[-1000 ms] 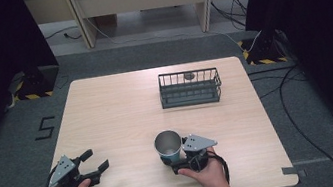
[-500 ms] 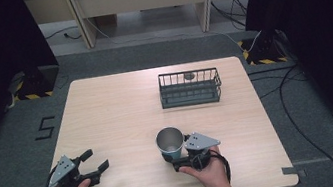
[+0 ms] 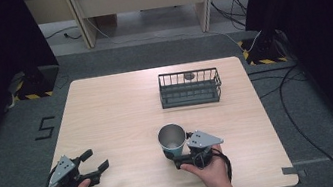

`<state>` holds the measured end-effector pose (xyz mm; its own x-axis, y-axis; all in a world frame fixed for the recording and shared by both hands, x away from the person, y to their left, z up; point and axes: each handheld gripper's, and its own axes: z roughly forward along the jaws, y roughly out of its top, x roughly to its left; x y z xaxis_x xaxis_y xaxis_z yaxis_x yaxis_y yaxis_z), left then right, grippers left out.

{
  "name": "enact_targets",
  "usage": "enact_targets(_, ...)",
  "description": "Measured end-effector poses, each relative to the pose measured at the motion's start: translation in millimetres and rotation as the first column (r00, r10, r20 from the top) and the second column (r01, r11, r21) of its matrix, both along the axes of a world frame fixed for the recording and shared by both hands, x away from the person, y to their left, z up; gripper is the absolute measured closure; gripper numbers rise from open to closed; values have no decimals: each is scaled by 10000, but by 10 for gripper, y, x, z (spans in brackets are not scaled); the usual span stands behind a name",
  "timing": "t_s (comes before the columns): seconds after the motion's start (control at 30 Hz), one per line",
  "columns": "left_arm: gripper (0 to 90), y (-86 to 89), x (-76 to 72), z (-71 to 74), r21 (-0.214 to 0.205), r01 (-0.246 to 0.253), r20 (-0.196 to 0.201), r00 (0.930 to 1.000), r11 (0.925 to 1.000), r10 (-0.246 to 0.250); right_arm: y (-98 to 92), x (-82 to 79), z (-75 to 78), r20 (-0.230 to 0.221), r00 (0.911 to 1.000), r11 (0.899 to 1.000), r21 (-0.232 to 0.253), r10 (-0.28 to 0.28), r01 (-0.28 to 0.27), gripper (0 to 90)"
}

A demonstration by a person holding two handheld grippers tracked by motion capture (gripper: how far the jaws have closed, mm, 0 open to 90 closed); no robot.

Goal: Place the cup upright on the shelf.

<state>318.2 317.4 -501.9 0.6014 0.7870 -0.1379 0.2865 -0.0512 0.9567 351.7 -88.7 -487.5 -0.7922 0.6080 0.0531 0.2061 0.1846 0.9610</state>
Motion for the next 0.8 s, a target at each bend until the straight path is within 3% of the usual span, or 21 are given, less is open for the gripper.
enact_targets(0.8,174,4,3,-3,-7,-31,-13,10000,10000,31,-91,78,136,258,9986,9987,189,-471,466,180)
